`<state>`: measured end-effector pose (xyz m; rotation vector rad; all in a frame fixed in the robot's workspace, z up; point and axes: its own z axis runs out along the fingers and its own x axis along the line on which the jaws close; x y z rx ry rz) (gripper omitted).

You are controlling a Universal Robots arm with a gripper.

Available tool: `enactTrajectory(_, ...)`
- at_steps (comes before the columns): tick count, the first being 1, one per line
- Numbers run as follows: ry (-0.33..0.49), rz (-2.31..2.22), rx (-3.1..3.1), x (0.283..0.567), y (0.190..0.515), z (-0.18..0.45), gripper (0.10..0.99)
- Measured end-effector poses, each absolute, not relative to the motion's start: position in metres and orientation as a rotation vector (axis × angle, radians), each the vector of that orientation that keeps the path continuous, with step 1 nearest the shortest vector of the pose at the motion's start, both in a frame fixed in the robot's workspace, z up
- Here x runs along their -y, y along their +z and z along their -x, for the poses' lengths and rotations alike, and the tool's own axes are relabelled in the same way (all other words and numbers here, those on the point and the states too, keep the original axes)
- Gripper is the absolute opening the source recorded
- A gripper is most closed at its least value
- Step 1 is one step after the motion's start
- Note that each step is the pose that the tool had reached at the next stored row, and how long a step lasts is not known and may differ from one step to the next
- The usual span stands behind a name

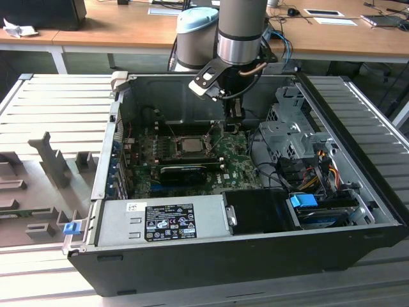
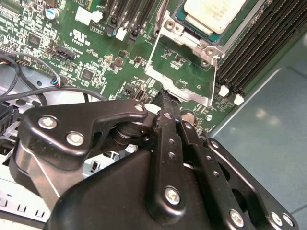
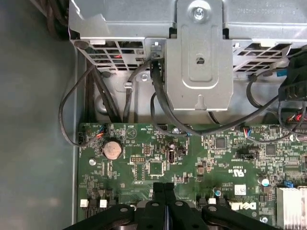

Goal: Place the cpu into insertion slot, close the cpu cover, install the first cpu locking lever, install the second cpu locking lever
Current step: 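Close the cpu cover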

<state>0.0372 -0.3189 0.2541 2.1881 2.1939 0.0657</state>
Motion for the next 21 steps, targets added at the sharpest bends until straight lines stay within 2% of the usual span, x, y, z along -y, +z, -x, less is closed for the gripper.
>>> enactTrajectory(21,0.066,-2.188,-2.194,0.319,0.254,-0.001,0.106)
